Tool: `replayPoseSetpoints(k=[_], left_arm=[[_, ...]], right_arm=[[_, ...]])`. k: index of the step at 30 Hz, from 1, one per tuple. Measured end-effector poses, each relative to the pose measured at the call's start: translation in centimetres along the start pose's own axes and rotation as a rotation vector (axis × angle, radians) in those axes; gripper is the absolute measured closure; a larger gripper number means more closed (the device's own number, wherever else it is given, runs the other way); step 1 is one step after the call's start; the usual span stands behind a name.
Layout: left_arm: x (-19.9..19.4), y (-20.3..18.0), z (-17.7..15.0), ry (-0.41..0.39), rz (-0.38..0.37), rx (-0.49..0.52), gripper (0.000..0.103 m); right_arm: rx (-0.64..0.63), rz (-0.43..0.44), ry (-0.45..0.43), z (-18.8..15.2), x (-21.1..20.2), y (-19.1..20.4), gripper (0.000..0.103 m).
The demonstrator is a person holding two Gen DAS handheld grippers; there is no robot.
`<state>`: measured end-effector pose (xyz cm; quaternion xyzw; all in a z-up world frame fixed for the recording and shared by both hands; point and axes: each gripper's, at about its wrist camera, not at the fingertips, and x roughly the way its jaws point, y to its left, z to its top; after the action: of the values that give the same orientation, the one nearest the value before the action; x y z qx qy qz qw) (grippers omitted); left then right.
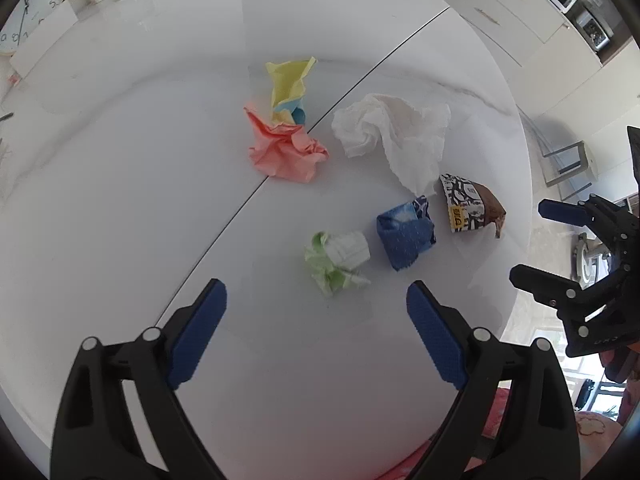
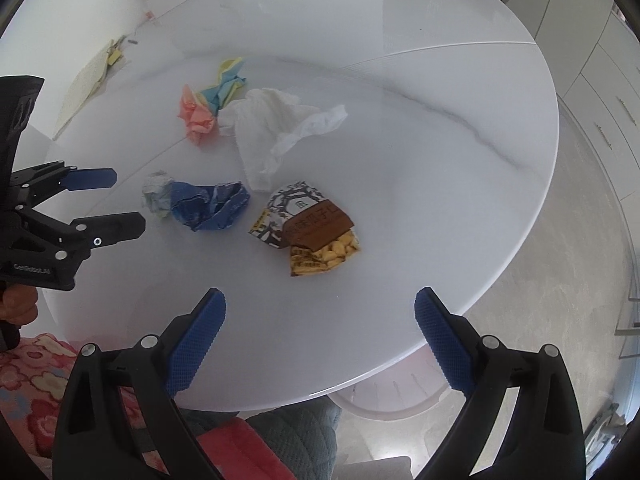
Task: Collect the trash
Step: 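Grasp the green-white crumpled paper with the left tool while the right grasps the snack packet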
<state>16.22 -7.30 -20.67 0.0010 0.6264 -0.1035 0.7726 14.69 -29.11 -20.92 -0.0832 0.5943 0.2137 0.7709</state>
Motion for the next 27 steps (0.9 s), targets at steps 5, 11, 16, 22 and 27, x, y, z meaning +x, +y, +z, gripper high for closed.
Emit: replayPoseSetpoints(k=[5,11,16,22,27], left_arm=[[0.8,0.3,0.6,0.000,-0.007,0.013,0.037],[1.4,0.6,0.8,0.014,-0.012,0.019,0.076],[1.1,1.3,0.7,0.006,-0.060,-0.017,0.078],[-1.2,2.9,0.1,-0.006,-0.101,-0.068,0.078],[-4.3,2.8,-1.2,-0.036,-0.116,-0.051,0.078]], right_arm=[[0.008,0.001,0.004,0.7,0.3,-0.7,0.008],[-0.023,0.021,-0.002,1.6,0.5,-1.1,0.008],[-0.132,0.051,-0.004,2.8,0.7,-0.2,0.008],[-0.314,0.060,0.029,4.6,2.2,1.9,0.016],[-0.407,0.054,0.083,5.5,3.9,3.3,0.037]])
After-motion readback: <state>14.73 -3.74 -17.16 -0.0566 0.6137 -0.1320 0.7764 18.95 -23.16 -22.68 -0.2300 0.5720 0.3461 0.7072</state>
